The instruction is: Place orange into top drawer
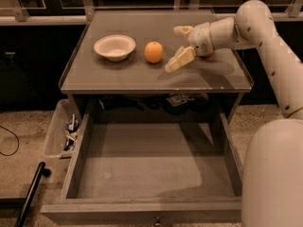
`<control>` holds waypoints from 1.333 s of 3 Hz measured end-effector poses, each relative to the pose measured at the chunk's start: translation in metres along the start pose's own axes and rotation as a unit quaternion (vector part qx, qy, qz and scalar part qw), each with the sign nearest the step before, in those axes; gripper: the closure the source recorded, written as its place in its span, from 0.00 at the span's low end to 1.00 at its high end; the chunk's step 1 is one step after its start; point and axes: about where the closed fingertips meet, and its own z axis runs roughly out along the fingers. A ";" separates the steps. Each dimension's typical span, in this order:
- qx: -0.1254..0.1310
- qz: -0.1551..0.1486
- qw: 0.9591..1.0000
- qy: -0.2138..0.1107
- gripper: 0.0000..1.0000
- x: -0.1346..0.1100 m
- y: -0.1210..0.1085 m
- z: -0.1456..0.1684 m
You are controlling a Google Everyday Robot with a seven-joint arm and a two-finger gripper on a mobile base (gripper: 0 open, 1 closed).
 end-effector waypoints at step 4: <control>-0.050 0.014 0.999 0.000 0.00 -0.010 0.000 0.043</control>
Offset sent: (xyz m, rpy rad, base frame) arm 0.0193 0.0219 -0.0013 0.0148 0.0589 0.0488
